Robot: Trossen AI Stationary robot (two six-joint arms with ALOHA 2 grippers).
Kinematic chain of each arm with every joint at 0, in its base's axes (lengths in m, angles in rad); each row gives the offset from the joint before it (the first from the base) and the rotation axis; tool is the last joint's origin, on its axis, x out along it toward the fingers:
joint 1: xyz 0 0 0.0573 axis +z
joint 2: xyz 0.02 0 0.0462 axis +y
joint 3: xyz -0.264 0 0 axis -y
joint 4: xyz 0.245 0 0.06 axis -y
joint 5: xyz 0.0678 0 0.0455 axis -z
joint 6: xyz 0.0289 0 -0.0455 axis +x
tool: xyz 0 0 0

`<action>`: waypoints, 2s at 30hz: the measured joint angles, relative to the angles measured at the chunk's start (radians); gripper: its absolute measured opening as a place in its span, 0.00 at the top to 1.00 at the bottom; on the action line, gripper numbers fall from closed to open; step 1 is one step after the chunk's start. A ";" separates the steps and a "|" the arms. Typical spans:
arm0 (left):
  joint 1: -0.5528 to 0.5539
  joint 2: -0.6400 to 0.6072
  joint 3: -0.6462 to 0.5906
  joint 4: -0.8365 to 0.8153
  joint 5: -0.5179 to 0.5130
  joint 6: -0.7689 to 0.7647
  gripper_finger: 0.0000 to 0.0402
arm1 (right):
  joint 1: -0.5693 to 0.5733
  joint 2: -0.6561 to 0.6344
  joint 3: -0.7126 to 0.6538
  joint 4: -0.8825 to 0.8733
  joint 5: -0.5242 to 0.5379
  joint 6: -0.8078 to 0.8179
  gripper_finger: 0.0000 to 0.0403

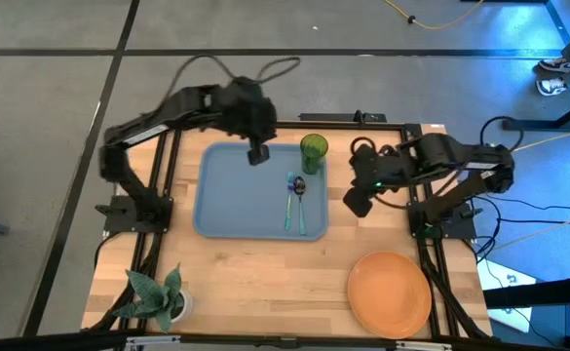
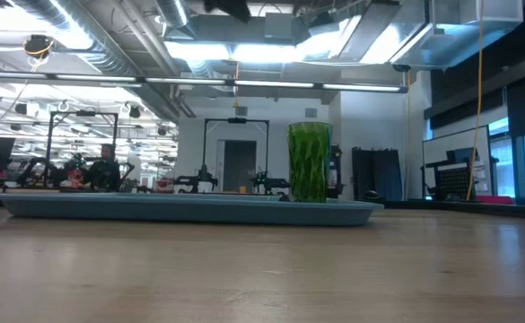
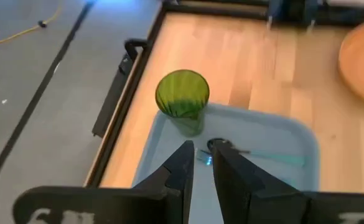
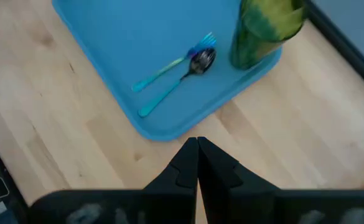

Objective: Pick and place plate/cup/fork/spoon on tray
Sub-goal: Move the green glass to the top left of the blue tray

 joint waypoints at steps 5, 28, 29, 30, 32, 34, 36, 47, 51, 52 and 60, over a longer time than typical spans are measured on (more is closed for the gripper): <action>-0.006 0.136 0.089 -0.041 -0.002 0.155 0.87 | 0.000 -0.034 0.000 -0.003 0.021 -0.035 0.97; -0.047 0.221 0.113 -0.024 -0.078 0.483 0.90 | 0.000 -0.040 0.000 0.000 0.034 -0.075 0.97; -0.049 0.221 0.113 -0.019 -0.076 0.493 0.90 | 0.000 -0.040 0.000 0.001 0.034 -0.075 0.97; -0.050 0.221 0.113 -0.011 -0.075 0.498 0.90 | 0.000 -0.040 0.000 0.002 0.034 -0.074 0.97; -0.051 0.231 0.115 0.013 -0.066 0.507 0.90 | 0.000 -0.040 0.000 0.002 0.034 -0.074 0.97; -0.047 0.239 0.114 0.019 -0.056 0.512 0.90 | 0.000 -0.040 0.000 0.002 0.035 -0.074 0.97; -0.045 0.260 0.116 0.047 -0.047 0.530 0.90 | 0.000 -0.040 0.000 0.002 0.035 -0.073 0.97; -0.040 0.399 0.113 0.087 0.025 0.595 0.91 | -0.001 -0.040 0.000 0.010 0.035 -0.075 0.97; -0.042 0.432 0.114 0.102 0.021 0.614 0.91 | -0.001 -0.040 0.000 0.010 0.035 -0.077 0.96; -0.043 0.441 0.115 0.108 0.018 0.621 0.91 | -0.001 -0.040 0.000 0.010 0.035 -0.079 0.96; -0.044 0.475 0.115 0.157 -0.005 0.626 0.91 | -0.001 -0.040 0.000 0.008 0.034 -0.081 0.96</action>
